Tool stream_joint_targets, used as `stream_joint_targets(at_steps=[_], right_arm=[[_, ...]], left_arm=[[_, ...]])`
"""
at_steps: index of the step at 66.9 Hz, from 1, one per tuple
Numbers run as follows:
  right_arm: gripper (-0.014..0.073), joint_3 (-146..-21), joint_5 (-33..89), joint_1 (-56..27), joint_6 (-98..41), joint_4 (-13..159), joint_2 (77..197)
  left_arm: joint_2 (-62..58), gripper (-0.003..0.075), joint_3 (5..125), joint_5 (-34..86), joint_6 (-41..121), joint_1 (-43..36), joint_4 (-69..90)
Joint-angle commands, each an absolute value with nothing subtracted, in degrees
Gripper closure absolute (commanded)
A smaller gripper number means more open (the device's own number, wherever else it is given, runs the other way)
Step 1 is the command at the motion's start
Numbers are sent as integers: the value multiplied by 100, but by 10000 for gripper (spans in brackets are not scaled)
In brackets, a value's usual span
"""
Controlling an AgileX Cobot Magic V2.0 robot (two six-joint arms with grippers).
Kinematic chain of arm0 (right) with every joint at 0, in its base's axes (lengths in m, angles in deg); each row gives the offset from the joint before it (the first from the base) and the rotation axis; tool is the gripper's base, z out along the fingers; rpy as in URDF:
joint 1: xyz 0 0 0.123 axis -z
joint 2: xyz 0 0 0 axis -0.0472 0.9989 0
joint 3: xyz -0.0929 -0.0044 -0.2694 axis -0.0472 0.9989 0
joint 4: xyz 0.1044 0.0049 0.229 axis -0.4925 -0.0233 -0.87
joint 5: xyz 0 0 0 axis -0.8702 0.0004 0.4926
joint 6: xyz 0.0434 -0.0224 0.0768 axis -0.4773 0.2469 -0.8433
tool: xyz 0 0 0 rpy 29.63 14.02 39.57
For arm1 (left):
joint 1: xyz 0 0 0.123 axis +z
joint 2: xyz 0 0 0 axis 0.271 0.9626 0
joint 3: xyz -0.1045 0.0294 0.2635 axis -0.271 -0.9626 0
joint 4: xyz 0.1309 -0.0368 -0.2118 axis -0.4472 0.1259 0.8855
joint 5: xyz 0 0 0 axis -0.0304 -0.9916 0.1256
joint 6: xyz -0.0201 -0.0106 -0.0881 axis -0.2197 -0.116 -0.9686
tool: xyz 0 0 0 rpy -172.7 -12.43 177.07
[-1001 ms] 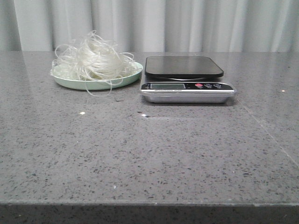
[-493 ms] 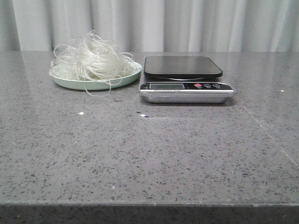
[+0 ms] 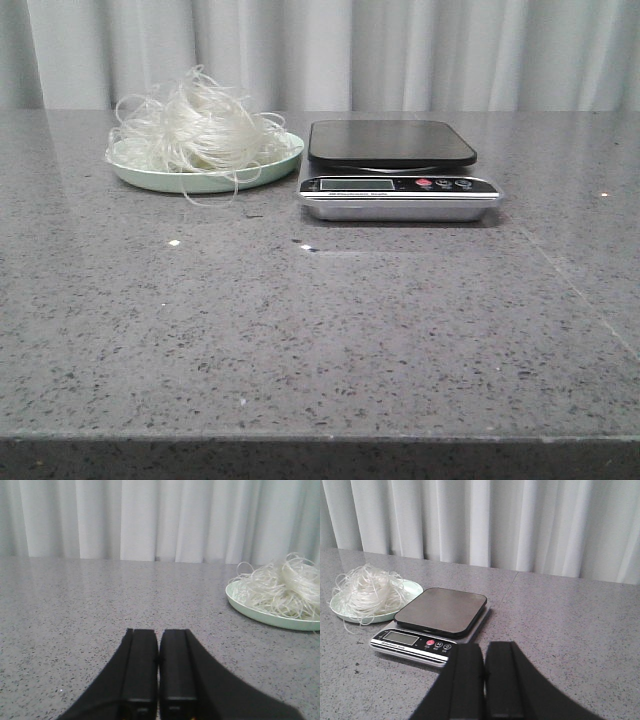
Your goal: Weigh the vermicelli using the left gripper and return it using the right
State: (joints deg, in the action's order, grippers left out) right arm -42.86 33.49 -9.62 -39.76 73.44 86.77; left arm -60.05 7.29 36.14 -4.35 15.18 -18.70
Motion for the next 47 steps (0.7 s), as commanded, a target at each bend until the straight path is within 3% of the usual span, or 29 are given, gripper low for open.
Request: stream_joint_targets(at_steps=[1,19,35,47], right_arm=[[428,-4429,2924,-950,-3923,7359,8734],[428,-4080,2483,-746,-4004,7992,8572],[428,-3113,1870,84,-4049,8091,8091],[428,-2250,1192,139,-4499,8097,7721]], left_arm=[[-6123,575,694,4088,-496,1529,-1877],[-6123,575,694,4088,-496,1529,-1877],[-6123,575,694,4088,-496,1529,-1877],[-6123,575,694,4088,-496,1529,-1877]])
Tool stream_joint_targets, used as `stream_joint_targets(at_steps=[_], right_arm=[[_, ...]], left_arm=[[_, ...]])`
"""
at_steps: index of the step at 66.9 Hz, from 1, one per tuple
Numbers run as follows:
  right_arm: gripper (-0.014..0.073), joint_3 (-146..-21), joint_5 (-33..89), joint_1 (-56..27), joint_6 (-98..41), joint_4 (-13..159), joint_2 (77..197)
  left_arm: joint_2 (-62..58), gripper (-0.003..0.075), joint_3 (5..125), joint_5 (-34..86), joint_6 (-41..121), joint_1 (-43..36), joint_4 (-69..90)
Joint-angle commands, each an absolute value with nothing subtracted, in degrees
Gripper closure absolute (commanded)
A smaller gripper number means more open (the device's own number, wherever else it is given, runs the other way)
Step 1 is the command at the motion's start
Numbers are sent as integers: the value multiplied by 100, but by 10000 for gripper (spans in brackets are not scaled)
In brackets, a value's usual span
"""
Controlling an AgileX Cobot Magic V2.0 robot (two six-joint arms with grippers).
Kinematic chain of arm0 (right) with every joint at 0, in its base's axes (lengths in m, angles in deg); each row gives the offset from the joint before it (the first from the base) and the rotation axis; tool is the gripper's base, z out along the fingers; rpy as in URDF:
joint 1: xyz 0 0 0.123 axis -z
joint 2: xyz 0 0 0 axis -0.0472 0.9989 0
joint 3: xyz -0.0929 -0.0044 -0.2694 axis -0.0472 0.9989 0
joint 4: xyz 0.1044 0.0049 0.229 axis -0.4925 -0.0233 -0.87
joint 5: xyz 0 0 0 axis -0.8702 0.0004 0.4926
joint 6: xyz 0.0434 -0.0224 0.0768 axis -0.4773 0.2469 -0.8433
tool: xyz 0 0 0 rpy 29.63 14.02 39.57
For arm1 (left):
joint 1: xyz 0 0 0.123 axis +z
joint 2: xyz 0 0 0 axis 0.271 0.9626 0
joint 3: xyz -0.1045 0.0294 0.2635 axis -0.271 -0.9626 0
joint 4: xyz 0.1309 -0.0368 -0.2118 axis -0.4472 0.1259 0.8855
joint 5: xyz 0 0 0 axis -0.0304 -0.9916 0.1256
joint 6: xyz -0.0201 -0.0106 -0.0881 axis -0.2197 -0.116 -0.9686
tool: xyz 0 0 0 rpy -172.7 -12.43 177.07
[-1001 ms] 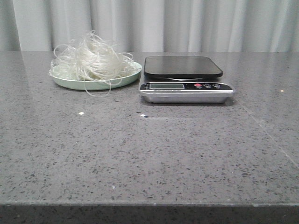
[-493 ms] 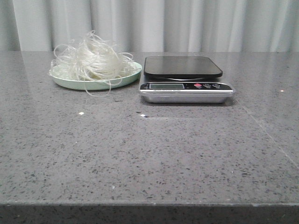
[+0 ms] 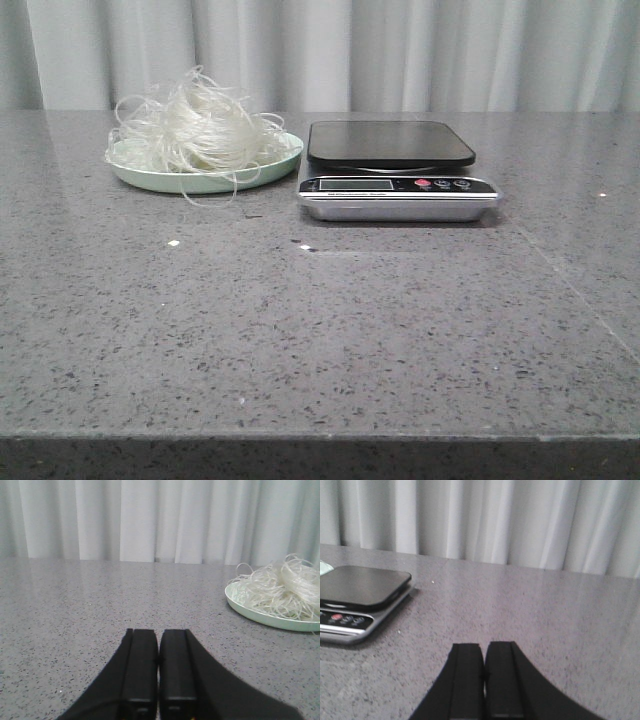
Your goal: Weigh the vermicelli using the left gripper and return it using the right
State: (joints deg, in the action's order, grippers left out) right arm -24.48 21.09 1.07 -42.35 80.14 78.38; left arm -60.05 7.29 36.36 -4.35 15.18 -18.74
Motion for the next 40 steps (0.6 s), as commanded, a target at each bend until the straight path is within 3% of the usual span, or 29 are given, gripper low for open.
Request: stream_joint_targets(at_steps=[1,40], right_arm=[[428,-2222,1160,139,-4513,8097,7721],[428,-2215,1258,134,-4562,8206,7721]], left_arm=[[-6123,575,694,4088,-496,1529,-1877],[-6123,575,694,4088,-496,1529,-1877]])
